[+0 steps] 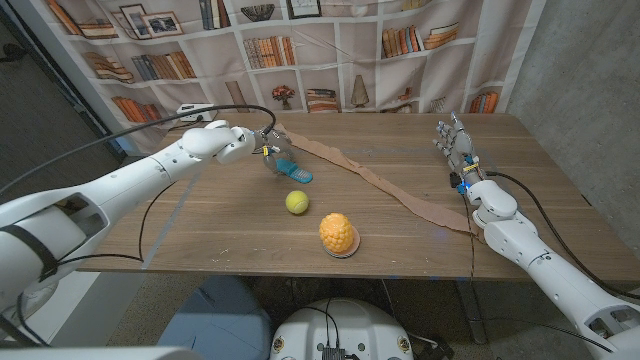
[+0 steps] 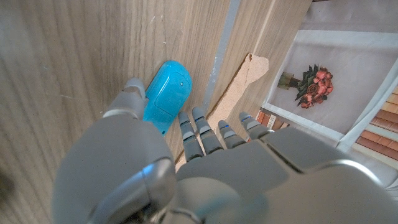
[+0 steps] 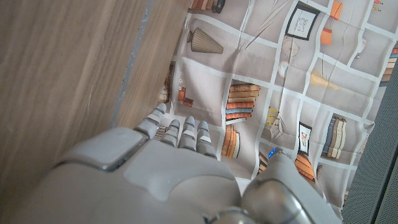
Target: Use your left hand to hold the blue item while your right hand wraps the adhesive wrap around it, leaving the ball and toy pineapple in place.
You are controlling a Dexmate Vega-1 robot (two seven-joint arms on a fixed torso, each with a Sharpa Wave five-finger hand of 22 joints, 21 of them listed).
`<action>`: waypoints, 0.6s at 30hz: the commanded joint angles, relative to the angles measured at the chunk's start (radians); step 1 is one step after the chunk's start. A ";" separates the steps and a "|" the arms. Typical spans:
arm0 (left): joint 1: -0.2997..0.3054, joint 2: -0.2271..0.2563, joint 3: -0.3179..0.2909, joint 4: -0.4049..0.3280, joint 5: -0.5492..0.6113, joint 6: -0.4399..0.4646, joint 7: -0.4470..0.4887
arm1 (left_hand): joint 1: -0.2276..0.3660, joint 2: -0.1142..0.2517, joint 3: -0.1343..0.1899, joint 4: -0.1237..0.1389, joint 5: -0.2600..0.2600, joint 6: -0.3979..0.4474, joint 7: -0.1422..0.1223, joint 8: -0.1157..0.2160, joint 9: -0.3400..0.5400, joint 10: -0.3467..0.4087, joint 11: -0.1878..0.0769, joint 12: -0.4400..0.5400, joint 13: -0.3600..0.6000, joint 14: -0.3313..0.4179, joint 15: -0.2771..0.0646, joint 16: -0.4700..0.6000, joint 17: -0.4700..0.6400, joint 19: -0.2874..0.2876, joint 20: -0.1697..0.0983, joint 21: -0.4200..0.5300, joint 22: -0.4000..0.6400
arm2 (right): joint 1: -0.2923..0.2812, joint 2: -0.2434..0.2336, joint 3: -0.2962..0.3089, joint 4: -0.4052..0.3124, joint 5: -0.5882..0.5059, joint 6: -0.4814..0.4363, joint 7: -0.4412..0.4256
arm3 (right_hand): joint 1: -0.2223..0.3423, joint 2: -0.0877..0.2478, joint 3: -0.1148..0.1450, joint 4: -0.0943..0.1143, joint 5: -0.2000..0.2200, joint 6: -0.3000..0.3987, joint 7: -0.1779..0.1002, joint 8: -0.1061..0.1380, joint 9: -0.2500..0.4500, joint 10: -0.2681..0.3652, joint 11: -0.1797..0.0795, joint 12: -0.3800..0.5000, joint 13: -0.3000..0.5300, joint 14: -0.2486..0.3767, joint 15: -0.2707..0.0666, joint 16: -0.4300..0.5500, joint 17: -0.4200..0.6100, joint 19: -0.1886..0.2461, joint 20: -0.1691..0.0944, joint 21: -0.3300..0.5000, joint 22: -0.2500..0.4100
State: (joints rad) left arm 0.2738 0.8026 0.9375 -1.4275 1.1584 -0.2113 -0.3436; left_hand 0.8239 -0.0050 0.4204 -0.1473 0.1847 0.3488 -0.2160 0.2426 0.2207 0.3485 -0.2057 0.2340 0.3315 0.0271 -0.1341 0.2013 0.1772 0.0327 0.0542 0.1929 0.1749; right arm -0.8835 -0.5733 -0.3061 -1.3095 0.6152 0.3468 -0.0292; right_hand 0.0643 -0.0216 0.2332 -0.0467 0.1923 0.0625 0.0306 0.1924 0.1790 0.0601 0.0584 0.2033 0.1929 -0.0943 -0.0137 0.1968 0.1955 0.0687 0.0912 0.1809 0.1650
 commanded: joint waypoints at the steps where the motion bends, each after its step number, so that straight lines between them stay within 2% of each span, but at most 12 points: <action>1: -0.006 -0.008 0.013 0.020 -0.014 -0.004 0.017 | -0.003 0.010 -0.005 0.000 -0.002 0.014 0.007 0.007 0.001 0.016 0.004 0.007 0.005 0.015 0.000 0.003 0.001 0.005 0.005 0.007 0.003 | 0.003 -0.002 -0.001 -0.005 -0.003 -0.006 -0.004 | 0.002 0.011 0.002 -0.009 0.005 0.008 -0.002 0.000 0.004 0.002 -0.001 -0.003 0.003 -0.010 -0.004 0.000 0.002 -0.005 0.004 0.004 0.004; 4: -0.005 -0.007 0.014 0.023 -0.016 -0.005 0.028 | -0.007 0.010 -0.009 0.001 -0.002 0.038 0.020 0.014 0.000 0.041 0.004 0.012 0.001 0.023 -0.001 0.003 0.001 0.009 0.007 0.008 0.003 | 0.005 -0.001 -0.002 -0.006 -0.002 -0.010 -0.006 | 0.001 0.011 0.002 -0.009 0.005 0.010 -0.002 0.001 0.004 0.003 0.000 -0.003 0.003 -0.010 -0.004 0.000 0.002 -0.006 0.004 0.004 0.004; 9: -0.003 -0.005 0.018 0.025 -0.017 -0.004 0.033 | -0.011 0.013 -0.014 0.002 -0.001 0.055 0.016 0.017 -0.002 0.071 0.003 0.018 -0.004 0.034 -0.004 0.004 0.000 0.016 0.007 0.009 0.003 | 0.010 0.003 -0.006 0.001 -0.003 -0.008 -0.002 | 0.001 0.011 0.001 -0.010 0.005 0.010 -0.003 0.001 0.004 0.003 0.000 -0.003 0.003 -0.011 -0.004 0.000 0.002 -0.006 0.005 0.004 0.004; 18: -0.003 -0.008 0.026 0.035 -0.015 0.000 0.032 | -0.014 0.014 -0.018 0.002 -0.001 0.050 0.017 0.010 -0.004 0.070 0.005 0.012 -0.010 0.035 -0.005 0.002 0.000 0.015 0.007 0.008 0.004 | 0.015 0.003 -0.009 0.003 -0.007 -0.011 -0.003 | 0.001 0.012 0.001 -0.010 0.005 0.014 -0.005 0.002 0.004 0.003 -0.001 -0.003 0.003 -0.014 -0.002 -0.001 0.002 -0.009 0.006 0.004 0.004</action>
State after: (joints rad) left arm 0.2706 0.7976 0.9544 -1.4036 1.1449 -0.2146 -0.3162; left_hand 0.8121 0.0067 0.4091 -0.1446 0.1848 0.3913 -0.2019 0.2555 0.2134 0.4113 -0.2003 0.2419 0.3198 0.0522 -0.1375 0.2013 0.1772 0.0450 0.0590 0.1929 0.1748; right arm -0.8750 -0.5727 -0.3108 -1.3116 0.6121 0.3390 -0.0325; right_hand 0.0631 -0.0203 0.2275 -0.0524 0.1923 0.0680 0.0250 0.1924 0.1790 0.0601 0.0584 0.2033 0.1928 -0.1018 -0.0173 0.1968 0.1955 0.0648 0.0950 0.1809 0.1650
